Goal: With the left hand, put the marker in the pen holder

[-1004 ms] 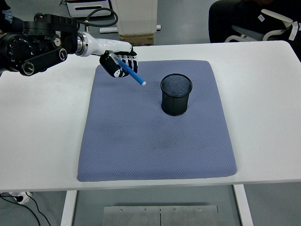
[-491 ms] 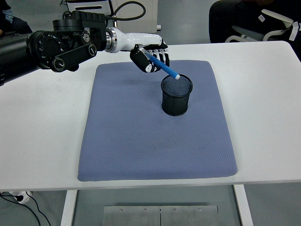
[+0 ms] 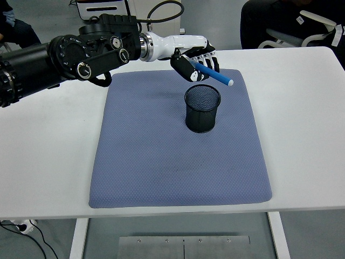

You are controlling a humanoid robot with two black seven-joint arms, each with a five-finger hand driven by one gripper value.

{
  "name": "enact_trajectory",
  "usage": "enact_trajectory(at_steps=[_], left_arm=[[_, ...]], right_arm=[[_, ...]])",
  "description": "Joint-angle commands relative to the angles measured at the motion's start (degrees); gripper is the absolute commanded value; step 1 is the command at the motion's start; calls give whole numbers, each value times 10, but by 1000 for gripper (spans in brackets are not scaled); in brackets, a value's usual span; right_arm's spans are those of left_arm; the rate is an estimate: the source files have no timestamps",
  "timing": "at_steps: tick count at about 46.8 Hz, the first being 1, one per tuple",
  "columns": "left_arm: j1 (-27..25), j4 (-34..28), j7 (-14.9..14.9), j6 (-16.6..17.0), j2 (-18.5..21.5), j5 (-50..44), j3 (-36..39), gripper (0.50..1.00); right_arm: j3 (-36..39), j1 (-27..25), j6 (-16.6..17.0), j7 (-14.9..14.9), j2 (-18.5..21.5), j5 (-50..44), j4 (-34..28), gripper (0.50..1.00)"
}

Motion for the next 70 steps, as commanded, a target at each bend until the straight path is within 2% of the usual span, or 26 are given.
enact_trajectory(at_steps=[1,18,31,35,58,68,70], left_arm=[[1,-3,1,0,-6,-28,0,500],[17,-13,15,0,-26,-144,-1,500],[33,-35,19,4,-26,-221,-1,500],[36,-36,29,4,-27,-235,-1,500],[75,-37,26,4,-21,-299,-7,500],[91,-38,27,7,-22,-300,-29,555],[92,-38,27,7,-21,-300,-30,578]], right_arm=[[0,0,0,0,0,0,0,1000],[0,0,0,0,0,0,0,1000],[0,0,0,0,0,0,0,1000],[0,0,0,0,0,0,0,1000],[0,0,0,0,0,0,0,1000],[0,0,0,0,0,0,0,1000],[0,0,0,0,0,0,0,1000]])
